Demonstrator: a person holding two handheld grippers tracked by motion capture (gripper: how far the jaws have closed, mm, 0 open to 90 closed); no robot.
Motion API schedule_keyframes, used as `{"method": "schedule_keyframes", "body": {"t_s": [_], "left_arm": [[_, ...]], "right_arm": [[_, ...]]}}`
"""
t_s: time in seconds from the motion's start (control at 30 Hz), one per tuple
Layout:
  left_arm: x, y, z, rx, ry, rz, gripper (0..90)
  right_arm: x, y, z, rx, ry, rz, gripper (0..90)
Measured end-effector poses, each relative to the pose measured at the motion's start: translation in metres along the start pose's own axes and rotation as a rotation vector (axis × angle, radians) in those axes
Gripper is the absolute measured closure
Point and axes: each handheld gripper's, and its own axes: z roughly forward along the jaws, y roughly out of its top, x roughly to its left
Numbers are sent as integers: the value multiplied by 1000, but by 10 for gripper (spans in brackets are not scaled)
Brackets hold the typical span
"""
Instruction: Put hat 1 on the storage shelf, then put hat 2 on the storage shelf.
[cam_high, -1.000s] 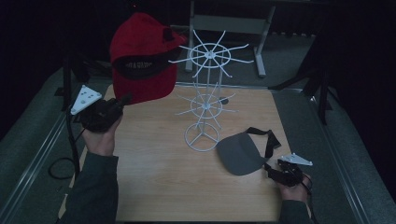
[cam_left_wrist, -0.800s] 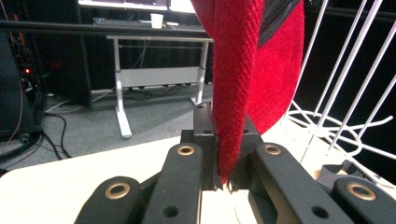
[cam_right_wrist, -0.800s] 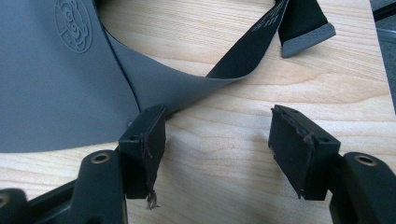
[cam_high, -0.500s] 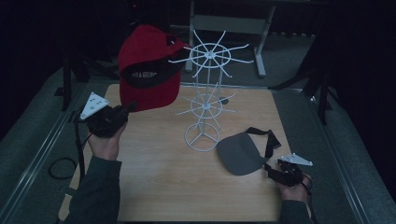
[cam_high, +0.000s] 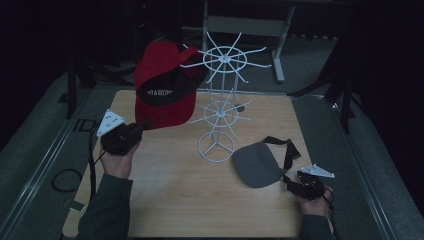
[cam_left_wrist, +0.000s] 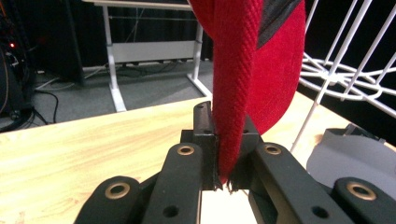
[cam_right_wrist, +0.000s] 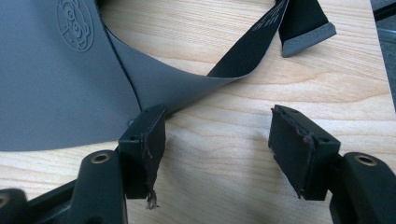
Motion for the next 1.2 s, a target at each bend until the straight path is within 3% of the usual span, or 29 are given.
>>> {"method": "schedule_keyframes", "body": {"t_s": [0.5, 0.9, 1.2], "left_arm": [[-5, -23, 12, 69, -26, -2, 854], [-6, -33, 15, 79, -40, -24, 848], [-6, -34, 12, 67, -48, -20, 740]], "right_arm": [[0, 0, 0, 1, 1, 0, 366], [0, 0, 0, 2, 2, -1, 365], [0, 0, 0, 2, 2, -2, 364]]}}
